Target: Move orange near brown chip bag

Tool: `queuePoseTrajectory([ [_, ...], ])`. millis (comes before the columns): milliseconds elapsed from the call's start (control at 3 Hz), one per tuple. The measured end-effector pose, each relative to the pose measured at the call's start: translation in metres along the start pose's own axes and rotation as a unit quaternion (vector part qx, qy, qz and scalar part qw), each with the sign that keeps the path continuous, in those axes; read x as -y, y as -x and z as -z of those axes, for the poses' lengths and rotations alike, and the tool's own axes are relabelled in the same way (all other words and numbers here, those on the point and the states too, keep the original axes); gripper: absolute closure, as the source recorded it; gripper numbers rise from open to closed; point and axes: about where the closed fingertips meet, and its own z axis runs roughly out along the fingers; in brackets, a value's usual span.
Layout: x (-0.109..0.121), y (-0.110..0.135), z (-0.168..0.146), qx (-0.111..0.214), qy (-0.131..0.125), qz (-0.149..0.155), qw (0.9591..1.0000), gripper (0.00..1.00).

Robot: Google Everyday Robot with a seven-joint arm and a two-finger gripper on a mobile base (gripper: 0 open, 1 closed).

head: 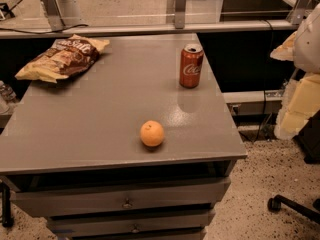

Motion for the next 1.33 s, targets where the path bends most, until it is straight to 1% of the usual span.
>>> queuePoseTrajectory([
  [333,0.000,0.000,0.000,0.000,0.000,0.000,1.0000,0.00],
  [667,-0.010,0.012,-0.012,0.034,0.007,-0.001,0.9994,0.00],
  [1000,-0.033,0.048,-0.046,0.124,0.028,0.009,0.9919,0.00],
  [1333,-0.052,0.088,-0.072,0.208,0.049,0.028,0.9766,0.00],
])
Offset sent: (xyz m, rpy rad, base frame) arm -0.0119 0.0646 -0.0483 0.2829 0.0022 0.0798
